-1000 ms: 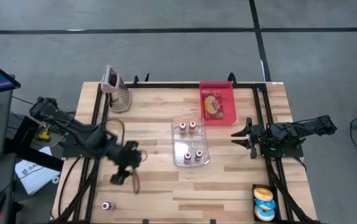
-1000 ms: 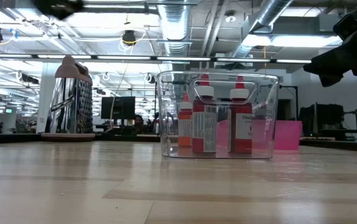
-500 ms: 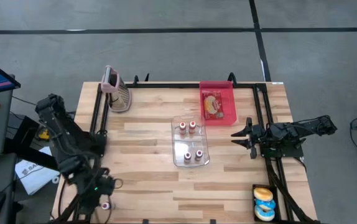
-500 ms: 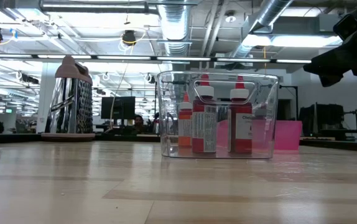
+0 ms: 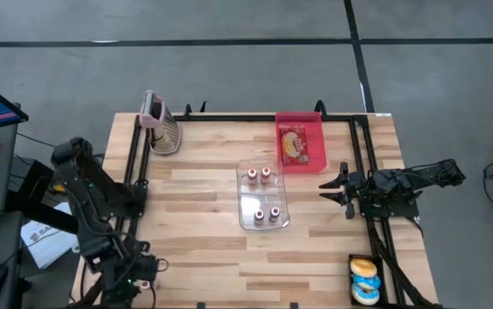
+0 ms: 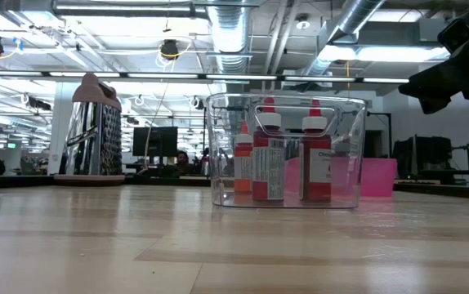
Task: Pick & Place Food Item
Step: Put the red food coloring bottle into the transparent bin
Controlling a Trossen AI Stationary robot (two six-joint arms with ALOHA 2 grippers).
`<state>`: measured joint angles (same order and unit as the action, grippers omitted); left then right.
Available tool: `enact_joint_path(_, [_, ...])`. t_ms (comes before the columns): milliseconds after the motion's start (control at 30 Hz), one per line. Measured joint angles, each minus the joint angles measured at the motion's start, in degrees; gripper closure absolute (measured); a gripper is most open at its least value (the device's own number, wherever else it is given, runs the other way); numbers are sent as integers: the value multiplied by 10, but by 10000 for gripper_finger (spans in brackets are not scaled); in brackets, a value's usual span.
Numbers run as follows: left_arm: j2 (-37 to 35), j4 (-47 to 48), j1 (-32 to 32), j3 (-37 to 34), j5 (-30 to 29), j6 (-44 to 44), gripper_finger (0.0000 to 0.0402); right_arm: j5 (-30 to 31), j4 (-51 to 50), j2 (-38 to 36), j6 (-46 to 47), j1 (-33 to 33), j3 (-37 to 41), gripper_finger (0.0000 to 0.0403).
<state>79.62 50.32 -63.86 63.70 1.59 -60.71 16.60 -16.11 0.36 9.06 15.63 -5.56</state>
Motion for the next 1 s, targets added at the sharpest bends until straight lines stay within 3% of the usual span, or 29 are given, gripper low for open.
enact_joint_path(367, [39, -17, 0, 0, -14, 0, 184, 0, 0, 0, 0, 0, 0, 290])
enact_joint_path(1000, [48, -14, -10, -13, -13, -50, 242, 0, 0, 0, 0, 0, 0, 290])
